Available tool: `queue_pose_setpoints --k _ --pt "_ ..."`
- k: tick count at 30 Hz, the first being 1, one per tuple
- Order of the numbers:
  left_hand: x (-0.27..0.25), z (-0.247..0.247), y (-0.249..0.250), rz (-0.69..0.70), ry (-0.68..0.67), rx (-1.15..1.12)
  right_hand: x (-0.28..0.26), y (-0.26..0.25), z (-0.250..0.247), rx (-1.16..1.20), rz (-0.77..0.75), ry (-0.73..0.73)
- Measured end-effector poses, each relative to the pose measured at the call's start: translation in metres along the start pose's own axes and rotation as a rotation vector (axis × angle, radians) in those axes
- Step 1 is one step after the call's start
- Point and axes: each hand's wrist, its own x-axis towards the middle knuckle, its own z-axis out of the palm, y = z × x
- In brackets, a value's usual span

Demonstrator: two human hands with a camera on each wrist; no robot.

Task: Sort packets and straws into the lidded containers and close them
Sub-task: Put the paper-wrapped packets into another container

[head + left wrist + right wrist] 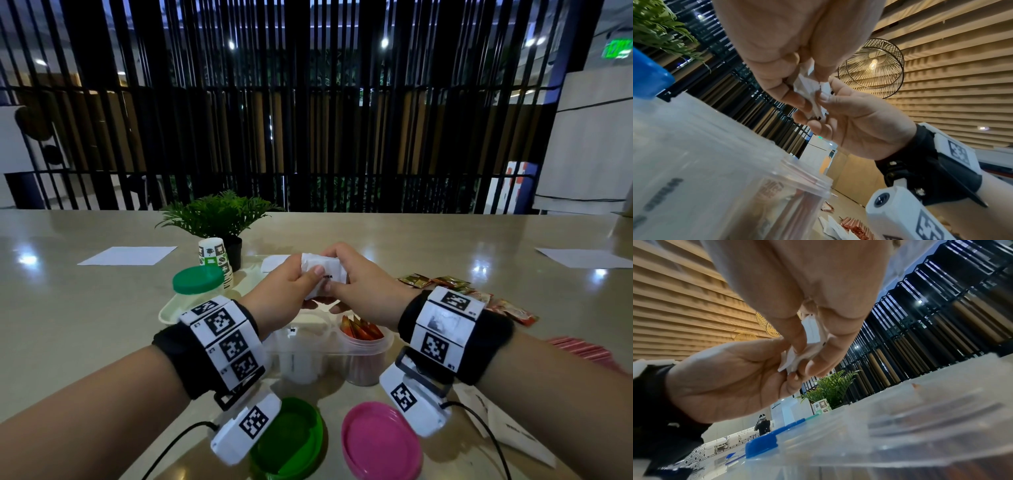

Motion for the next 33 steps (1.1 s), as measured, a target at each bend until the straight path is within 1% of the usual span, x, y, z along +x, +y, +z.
queue_pose_setpoints --k 2,4,5,6,8,10,12,16,17,18,20,21,22,27,28,31,33 --pt "0.000 0.001 -0.003 0.000 0.001 0.011 0.001 0.000 0.000 0.017 0.003 0.026" --pt "0.002 -0.001 -0.004 -0.001 -0.056 0.071 0.002 0.000 -0.002 0.041 0.005 0.043" --pt "0.003 -0.003 -0.004 0.015 -0.091 0.139 0.002 0.000 -0.002 0.058 0.012 0.046" --pt "0.003 -0.004 -0.002 0.050 -0.116 0.253 0.002 0.001 -0.003 0.085 0.020 0.047" --pt "0.006 -0.009 -0.001 0.134 -0.111 0.520 0.002 0.004 -0.003 0.143 0.034 0.049" --pt "0.008 -0.012 0.002 0.145 -0.098 0.678 0.002 0.007 -0.002 0.181 0.043 0.049" --pt "0.010 -0.014 0.003 0.125 -0.113 0.733 0.001 0.009 -0.003 0.217 0.055 0.045" --pt "0.007 -0.018 0.007 0.122 -0.130 0.716 0.002 0.013 -0.008 0.212 0.075 0.043" --pt "0.006 -0.022 0.005 0.108 -0.152 0.771 0.003 0.015 -0.011 0.202 0.085 0.051" --pt "0.004 -0.026 0.004 0.067 -0.207 0.867 0.004 0.017 -0.014 0.199 0.101 0.063" --pt "0.001 -0.033 -0.003 -0.048 -0.361 1.094 0.005 0.024 -0.019 0.214 0.144 0.089" --pt "-0.001 -0.035 -0.006 -0.089 -0.419 1.170 0.006 0.027 -0.020 0.226 0.165 0.097" --pt "-0.002 -0.035 -0.008 -0.098 -0.452 1.215 0.006 0.030 -0.021 0.235 0.183 0.102" --pt "-0.001 -0.030 -0.008 0.001 -0.446 1.304 0.007 0.036 -0.021 0.246 0.234 0.086" --pt "0.000 -0.031 -0.008 -0.005 -0.453 1.303 0.008 0.036 -0.020 0.260 0.245 0.076" --pt "0.003 -0.031 -0.013 -0.096 -0.533 1.320 0.007 0.040 -0.018 0.291 0.279 0.050" --pt "0.004 -0.028 -0.016 -0.116 -0.562 1.365 0.007 0.043 -0.016 0.287 0.297 0.045"
